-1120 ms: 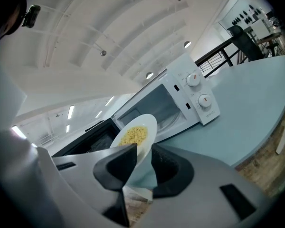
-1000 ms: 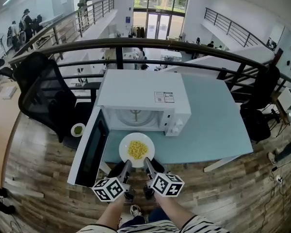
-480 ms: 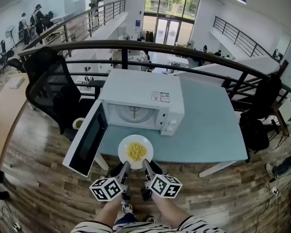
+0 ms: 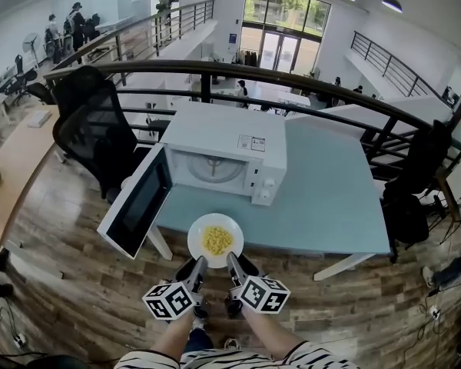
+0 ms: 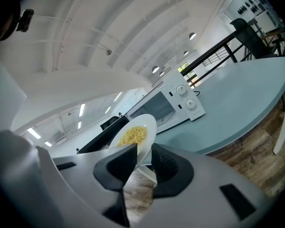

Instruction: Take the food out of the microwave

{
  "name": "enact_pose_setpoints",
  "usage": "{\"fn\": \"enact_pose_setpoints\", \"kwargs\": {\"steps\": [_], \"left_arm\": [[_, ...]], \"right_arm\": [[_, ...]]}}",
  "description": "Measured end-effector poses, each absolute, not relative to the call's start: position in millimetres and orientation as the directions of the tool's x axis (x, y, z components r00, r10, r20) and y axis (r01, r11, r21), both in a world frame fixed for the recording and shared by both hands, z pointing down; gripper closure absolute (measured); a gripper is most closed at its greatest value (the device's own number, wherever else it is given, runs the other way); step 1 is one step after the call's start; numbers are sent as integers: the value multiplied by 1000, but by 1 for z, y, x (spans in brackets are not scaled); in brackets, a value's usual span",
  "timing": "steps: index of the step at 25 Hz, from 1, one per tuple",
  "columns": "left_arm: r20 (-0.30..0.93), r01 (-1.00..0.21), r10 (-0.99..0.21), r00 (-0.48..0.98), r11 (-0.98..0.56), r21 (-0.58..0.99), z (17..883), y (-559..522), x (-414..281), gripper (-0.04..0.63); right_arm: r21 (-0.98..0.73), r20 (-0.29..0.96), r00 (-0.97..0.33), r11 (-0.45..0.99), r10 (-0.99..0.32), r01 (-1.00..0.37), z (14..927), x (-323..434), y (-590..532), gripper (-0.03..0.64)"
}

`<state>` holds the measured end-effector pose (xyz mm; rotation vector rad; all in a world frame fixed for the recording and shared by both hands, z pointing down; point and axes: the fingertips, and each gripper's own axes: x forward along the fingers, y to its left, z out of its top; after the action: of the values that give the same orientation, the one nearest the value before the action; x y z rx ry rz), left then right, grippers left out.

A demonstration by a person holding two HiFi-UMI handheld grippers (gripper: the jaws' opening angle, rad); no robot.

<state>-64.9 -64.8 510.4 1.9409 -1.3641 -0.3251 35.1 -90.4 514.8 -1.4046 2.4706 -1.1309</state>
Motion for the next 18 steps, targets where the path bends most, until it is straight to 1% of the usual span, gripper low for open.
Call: {"fn": "enact_pose_setpoints", "kwargs": {"steps": [18], "left_arm": [[214,-706,-916,340,-98,702,522,16,-42,517]], "right_arm": [[-637,294,-633,347,-716,-689,527,56,-16,514]]}}
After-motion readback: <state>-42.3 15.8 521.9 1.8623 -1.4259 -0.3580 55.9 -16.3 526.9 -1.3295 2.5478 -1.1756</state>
